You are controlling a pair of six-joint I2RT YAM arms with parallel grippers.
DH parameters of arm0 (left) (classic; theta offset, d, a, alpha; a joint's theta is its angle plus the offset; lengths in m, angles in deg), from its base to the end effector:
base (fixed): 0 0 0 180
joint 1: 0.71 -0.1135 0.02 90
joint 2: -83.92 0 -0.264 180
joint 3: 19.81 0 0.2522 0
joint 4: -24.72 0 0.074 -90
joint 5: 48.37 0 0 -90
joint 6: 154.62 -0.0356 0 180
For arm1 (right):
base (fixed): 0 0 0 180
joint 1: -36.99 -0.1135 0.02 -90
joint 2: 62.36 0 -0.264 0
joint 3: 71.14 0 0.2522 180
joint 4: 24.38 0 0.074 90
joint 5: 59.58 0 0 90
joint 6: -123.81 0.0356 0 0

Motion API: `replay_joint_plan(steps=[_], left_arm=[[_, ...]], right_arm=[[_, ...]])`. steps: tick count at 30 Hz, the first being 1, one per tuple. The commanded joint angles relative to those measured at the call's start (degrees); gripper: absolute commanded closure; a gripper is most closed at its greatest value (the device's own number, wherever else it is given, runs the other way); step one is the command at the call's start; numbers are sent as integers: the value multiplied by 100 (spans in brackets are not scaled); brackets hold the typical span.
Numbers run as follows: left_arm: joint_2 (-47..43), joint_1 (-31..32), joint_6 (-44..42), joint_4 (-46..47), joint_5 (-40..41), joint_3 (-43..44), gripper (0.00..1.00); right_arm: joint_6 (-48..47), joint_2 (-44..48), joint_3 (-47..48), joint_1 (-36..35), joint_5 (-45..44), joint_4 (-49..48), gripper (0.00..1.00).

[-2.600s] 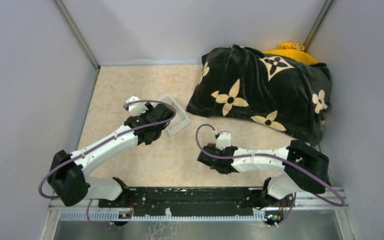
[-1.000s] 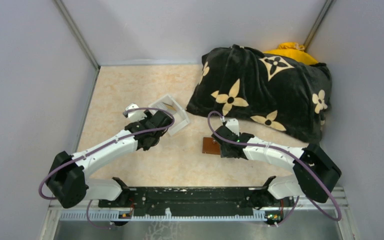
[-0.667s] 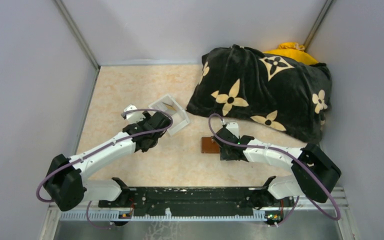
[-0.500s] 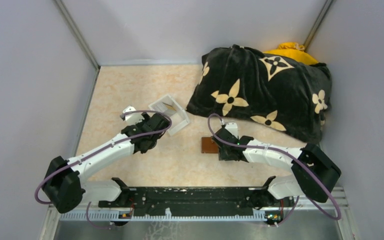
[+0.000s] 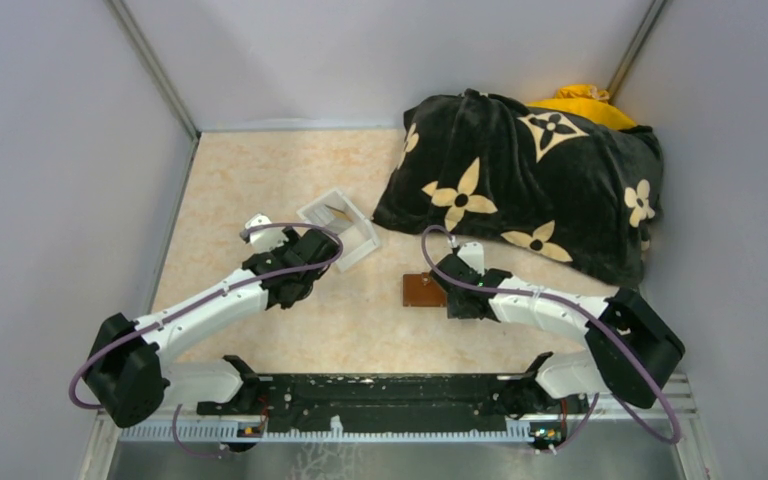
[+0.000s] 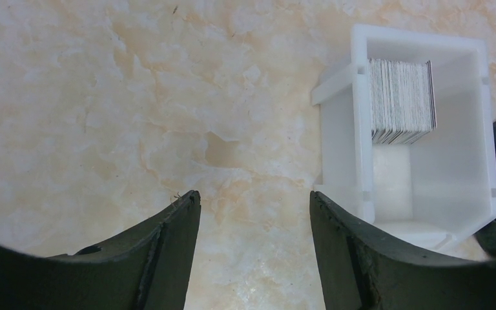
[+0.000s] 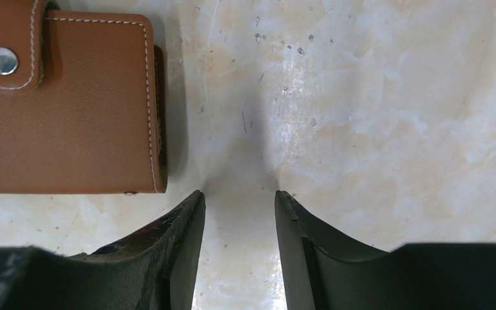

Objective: Put the credit cards into the card holder
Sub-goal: Move the card holder to the center of the board.

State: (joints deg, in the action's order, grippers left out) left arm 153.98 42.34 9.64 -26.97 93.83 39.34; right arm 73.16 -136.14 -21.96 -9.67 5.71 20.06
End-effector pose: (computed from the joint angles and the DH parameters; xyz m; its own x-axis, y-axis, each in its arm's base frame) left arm 0.1812 -0.1308 0.2289 -0.3229 -0.5056 -0.8000 -0.5830 0.7722 -0.2526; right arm 0.1574 0.1451 0.1627 -0.8495 -0.0609 -0.5241 -0.0252 0.9969 -0.0751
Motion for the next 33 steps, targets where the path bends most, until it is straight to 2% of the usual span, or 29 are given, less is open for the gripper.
replay_joint_plan(steps=[1, 13, 25, 33], left_arm=[[-67, 46, 666, -22, 158, -11, 30], [-131, 46, 698, 18, 158, -138, 30], [-321, 40, 714, 42, 155, -302, 30], [-376, 44, 636, 87, 130, -338, 30]], right_arm=[[-241, -237, 299, 139, -103, -367, 55], [-209, -572, 293, 107, 216, -862, 55], [316, -1009, 756, -596, 300, -1018, 55], [453, -1346, 1055, -690, 371, -1235, 55]])
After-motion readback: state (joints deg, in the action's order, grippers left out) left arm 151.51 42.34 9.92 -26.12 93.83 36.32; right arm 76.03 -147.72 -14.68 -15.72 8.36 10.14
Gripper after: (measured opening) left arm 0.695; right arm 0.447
